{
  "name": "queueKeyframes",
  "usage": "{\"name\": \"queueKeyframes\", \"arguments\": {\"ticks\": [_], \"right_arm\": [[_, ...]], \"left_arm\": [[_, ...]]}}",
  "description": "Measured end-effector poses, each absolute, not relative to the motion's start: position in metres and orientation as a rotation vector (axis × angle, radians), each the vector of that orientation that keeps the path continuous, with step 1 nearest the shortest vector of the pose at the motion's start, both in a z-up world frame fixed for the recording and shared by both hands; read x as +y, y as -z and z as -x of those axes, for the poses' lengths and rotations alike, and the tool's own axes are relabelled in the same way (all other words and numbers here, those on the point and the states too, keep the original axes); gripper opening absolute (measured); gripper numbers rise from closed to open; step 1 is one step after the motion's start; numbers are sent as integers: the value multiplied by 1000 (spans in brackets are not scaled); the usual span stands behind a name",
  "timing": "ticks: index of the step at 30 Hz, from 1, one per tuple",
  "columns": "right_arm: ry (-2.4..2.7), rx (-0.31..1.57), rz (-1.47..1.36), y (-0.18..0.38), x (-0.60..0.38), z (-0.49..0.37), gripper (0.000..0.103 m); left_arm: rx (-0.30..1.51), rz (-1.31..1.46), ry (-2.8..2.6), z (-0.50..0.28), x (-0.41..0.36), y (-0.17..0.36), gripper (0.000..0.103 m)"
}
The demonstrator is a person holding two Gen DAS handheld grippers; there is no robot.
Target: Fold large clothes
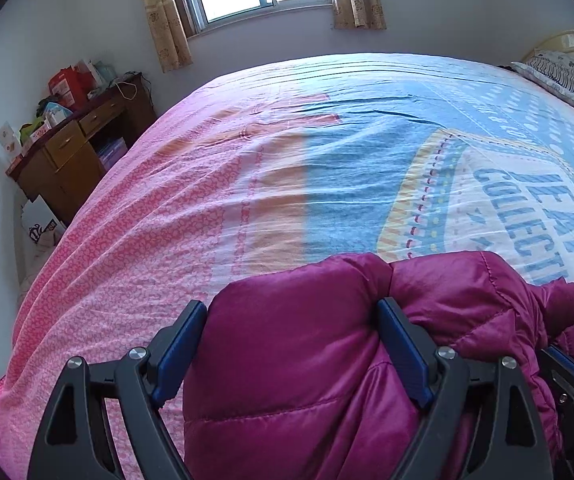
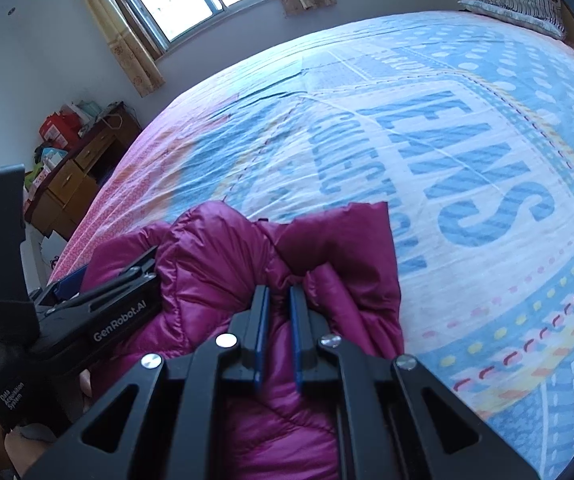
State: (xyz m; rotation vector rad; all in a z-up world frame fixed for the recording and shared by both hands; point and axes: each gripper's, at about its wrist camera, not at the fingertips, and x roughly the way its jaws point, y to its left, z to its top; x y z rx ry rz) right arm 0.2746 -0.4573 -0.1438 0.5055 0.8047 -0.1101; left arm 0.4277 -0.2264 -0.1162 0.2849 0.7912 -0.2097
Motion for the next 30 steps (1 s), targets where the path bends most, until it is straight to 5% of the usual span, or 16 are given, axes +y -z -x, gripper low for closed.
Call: {"name": "queueKeyframes", "arguments": {"ticks": [7,21,30], "right_arm": [[95,780,-430,114,-444,-219,18],[111,726,-382,144,-432,-191,18],[120,729,-371,141,-430,-185,18]], "left_arm": [[782,-309,199,-423,-229,112,87],[818,-332,304,-357,-181,73,86],[721,-315,285,-294,-156,108,87]]}}
